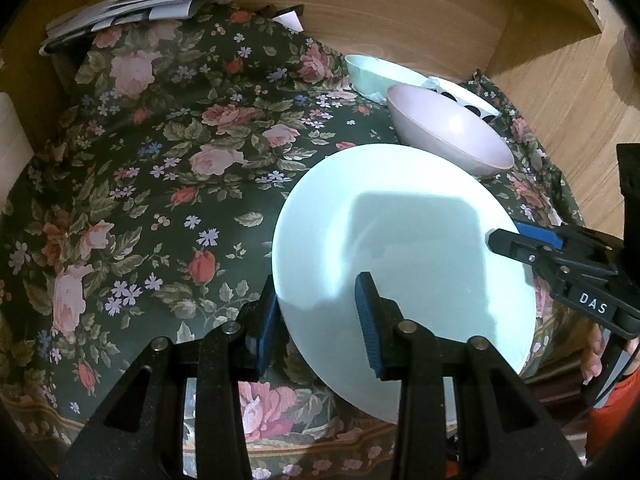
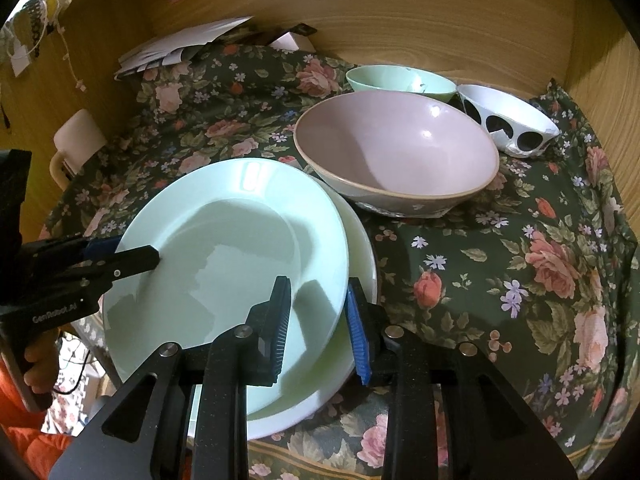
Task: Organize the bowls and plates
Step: 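Lower the mint-green plate onto the white plate with both grippers, then open both grippers and pull back from the mint-green plate, then move both grippers to the pale pink bowl rim and close them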
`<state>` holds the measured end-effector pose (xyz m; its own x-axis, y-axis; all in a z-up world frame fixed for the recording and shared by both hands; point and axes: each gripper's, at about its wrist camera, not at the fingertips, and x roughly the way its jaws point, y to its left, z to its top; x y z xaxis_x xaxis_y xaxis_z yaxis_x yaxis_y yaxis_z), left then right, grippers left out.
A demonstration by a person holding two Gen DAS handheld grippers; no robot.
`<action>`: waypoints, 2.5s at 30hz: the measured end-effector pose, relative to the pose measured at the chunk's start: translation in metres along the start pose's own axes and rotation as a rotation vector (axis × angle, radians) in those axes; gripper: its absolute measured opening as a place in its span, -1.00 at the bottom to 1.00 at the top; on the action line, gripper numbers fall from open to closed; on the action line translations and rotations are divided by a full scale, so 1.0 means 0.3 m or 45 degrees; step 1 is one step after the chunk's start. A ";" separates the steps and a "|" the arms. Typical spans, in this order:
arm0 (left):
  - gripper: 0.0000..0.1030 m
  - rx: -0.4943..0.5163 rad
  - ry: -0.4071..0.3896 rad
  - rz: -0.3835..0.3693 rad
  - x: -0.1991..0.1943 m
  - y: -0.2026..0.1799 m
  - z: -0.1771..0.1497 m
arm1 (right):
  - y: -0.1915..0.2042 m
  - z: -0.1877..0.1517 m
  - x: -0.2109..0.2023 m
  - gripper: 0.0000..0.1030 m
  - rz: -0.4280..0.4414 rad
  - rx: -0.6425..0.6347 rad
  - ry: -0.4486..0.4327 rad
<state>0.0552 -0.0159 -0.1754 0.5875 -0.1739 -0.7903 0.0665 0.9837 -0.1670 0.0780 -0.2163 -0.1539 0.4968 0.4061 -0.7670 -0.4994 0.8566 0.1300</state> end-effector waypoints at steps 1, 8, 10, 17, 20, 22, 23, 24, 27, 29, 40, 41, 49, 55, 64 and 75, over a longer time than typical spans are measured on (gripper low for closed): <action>-0.27 0.009 0.000 0.007 0.001 -0.004 0.000 | 0.003 -0.004 -0.004 -0.48 -0.007 -0.005 -0.006; -0.18 0.054 0.007 0.052 0.010 -0.026 0.010 | 0.001 -0.024 -0.018 -0.48 -0.004 -0.001 -0.038; -0.14 0.069 0.001 0.061 0.011 -0.032 0.010 | 0.002 -0.030 -0.022 -0.48 -0.003 0.005 -0.047; 0.07 0.140 -0.032 0.088 0.012 -0.058 -0.001 | 0.006 -0.047 -0.048 -0.29 -0.042 0.007 -0.089; 0.08 0.137 -0.040 0.088 0.004 -0.050 0.006 | 0.005 -0.054 -0.059 -0.21 -0.090 -0.008 -0.120; 0.13 0.124 -0.063 0.092 -0.012 -0.042 0.015 | -0.002 -0.054 -0.067 -0.21 -0.097 -0.003 -0.136; 0.18 0.118 -0.078 0.094 -0.023 -0.038 0.020 | -0.008 -0.050 -0.074 -0.21 -0.091 0.005 -0.146; 0.20 0.115 -0.095 0.099 -0.035 -0.034 0.028 | -0.016 -0.044 -0.083 -0.20 -0.089 0.014 -0.162; 0.24 0.112 -0.152 0.110 -0.076 -0.034 0.061 | -0.036 -0.019 -0.112 -0.05 -0.099 0.033 -0.222; 0.29 0.109 -0.181 0.104 -0.100 -0.036 0.088 | -0.044 -0.002 -0.132 0.09 -0.122 0.035 -0.266; 0.67 0.156 -0.336 0.089 -0.152 -0.109 0.246 | -0.105 0.102 -0.215 0.45 -0.214 0.040 -0.447; 0.69 0.158 -0.338 0.091 -0.140 -0.119 0.267 | -0.114 0.111 -0.214 0.45 -0.219 0.043 -0.454; 0.70 0.187 -0.245 0.055 -0.010 -0.180 0.379 | -0.207 0.172 -0.168 0.46 -0.236 0.100 -0.451; 0.70 0.192 -0.168 0.028 0.111 -0.210 0.452 | -0.280 0.208 -0.074 0.46 -0.238 0.149 -0.376; 0.29 0.186 0.009 0.000 0.297 -0.211 0.487 | -0.341 0.198 0.079 0.06 -0.175 0.209 -0.199; -0.46 0.231 0.109 -0.087 0.371 -0.237 0.484 | -0.333 0.188 0.124 -0.43 -0.101 0.209 -0.150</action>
<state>0.2330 -0.0987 -0.1660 0.5066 -0.2361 -0.8292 0.2526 0.9602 -0.1190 0.1865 -0.2689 -0.1601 0.6139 0.3617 -0.7016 -0.3383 0.9236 0.1802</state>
